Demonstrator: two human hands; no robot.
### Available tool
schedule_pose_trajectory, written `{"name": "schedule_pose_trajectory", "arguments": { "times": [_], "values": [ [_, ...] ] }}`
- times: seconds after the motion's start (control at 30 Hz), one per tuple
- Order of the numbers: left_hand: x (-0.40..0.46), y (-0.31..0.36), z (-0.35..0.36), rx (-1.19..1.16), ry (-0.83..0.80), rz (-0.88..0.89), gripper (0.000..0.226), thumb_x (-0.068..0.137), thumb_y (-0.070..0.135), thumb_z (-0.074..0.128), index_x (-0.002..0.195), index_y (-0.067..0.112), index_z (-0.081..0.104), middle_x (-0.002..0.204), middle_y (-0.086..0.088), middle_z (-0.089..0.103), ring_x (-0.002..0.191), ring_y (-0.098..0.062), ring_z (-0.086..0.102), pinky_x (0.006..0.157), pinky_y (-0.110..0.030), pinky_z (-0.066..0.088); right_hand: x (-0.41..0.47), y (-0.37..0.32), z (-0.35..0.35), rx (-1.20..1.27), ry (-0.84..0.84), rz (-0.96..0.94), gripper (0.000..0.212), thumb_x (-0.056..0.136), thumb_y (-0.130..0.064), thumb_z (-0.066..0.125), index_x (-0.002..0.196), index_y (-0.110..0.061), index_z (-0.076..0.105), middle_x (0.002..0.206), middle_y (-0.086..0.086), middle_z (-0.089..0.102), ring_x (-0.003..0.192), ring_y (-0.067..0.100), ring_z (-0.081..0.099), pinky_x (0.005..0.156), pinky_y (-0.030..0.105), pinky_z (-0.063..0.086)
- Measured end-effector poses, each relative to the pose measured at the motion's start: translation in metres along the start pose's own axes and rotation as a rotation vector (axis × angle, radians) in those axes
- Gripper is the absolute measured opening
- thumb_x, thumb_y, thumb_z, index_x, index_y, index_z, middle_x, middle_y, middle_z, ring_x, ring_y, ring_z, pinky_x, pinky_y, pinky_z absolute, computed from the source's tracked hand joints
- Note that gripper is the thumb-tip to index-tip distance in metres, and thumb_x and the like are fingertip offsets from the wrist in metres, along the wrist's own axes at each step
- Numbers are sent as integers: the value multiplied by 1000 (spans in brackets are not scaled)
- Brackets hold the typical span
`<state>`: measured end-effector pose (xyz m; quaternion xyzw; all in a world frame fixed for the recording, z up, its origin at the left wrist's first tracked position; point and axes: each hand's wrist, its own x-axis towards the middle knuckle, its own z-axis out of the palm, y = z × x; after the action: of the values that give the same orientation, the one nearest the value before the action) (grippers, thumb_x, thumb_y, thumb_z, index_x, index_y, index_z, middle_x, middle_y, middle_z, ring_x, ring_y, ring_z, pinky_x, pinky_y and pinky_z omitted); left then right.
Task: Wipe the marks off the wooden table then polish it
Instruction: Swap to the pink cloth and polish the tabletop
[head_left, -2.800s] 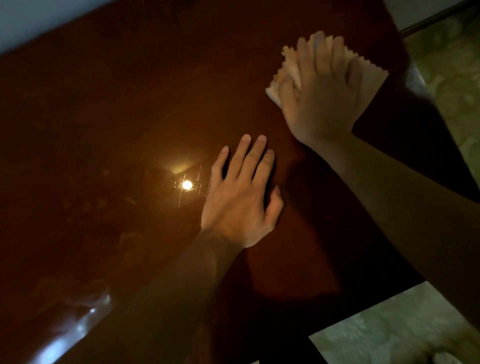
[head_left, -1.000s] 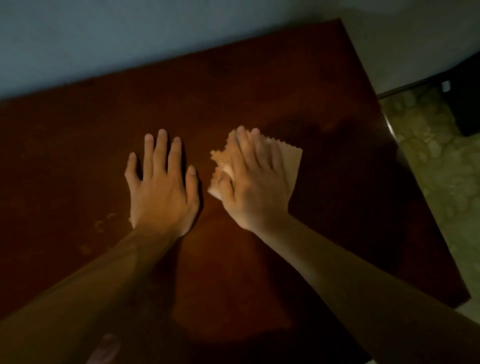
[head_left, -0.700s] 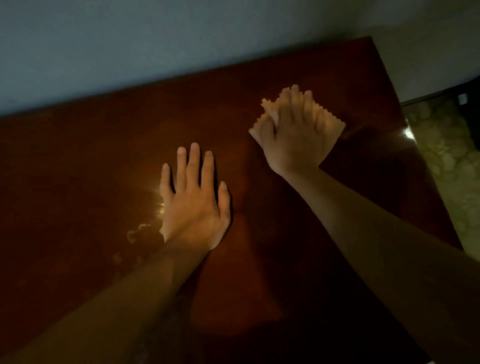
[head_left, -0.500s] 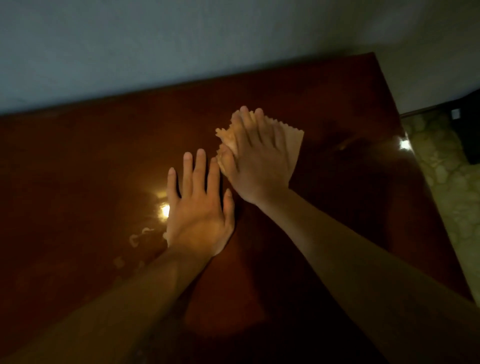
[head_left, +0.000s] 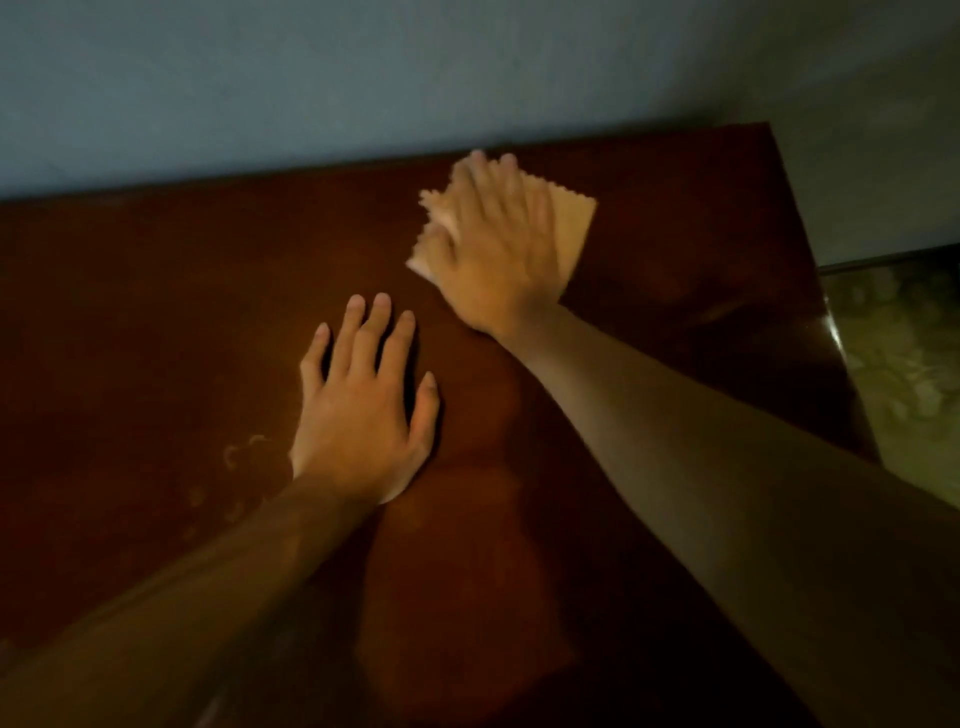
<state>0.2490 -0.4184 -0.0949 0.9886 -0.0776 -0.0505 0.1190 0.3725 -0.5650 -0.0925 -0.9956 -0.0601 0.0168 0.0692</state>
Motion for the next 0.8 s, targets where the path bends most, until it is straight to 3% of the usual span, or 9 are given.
{"name": "schedule_pose_trajectory", "arguments": {
  "times": [0.17, 0.23, 0.3, 0.4, 0.5, 0.67, 0.8],
  "values": [
    [8, 29, 0, -88, 97, -198, 53, 100, 41, 33, 142, 12, 44, 156, -15, 35, 151, -28, 19, 119, -50, 15, 7, 51, -9, 52, -64, -250, 66, 103, -51, 28, 160, -19, 28, 169, 5, 21, 157, 27, 11, 126, 45, 6],
    [18, 66, 2, -168, 117, -237, 48, 97, 37, 37, 136, 12, 50, 154, -15, 37, 150, -28, 20, 117, -50, 15, 12, 102, -15, -6, -53, -195, 66, 101, -53, 23, 159, -23, 31, 169, 5, 22, 157, 29, 14, 124, 44, 12],
    [28, 113, 7, -193, 103, -135, 47, 95, 35, 38, 134, 13, 54, 153, -12, 41, 150, -26, 22, 116, -47, 13, 19, 165, -24, -102, -46, -105, 65, 102, -53, 22, 159, -24, 30, 169, 6, 21, 156, 32, 15, 123, 43, 14],
    [34, 169, 23, -178, 12, -51, 52, 101, 40, 32, 148, 18, 41, 163, -9, 25, 154, -24, 6, 121, -47, 2, 24, 244, -40, -94, -35, 9, 61, 106, -50, 28, 159, -20, 29, 169, 9, 21, 155, 33, 16, 123, 47, 16],
    [30, 182, 42, 6, -21, -41, 59, 103, 47, 24, 156, 21, 25, 167, -11, 10, 154, -27, -4, 123, -51, -2, 4, 247, -37, 13, -2, 108, 68, 104, -53, 23, 160, -15, 25, 168, 10, 21, 156, 32, 14, 125, 48, 14],
    [31, 180, 47, 47, 20, -16, 58, 102, 47, 28, 152, 16, 33, 163, -16, 21, 153, -32, 8, 122, -54, 7, -94, 207, -22, -72, -14, -78, 69, 103, -53, 23, 160, -14, 25, 167, 10, 26, 155, 31, 19, 125, 53, 16],
    [31, 183, 47, 60, 5, -22, 59, 102, 46, 28, 152, 15, 34, 164, -16, 20, 153, -32, 8, 122, -54, 7, -71, 212, -23, -65, -44, -128, 70, 102, -57, 27, 161, -17, 26, 168, 7, 24, 156, 28, 17, 126, 49, 11]
  ]
}}
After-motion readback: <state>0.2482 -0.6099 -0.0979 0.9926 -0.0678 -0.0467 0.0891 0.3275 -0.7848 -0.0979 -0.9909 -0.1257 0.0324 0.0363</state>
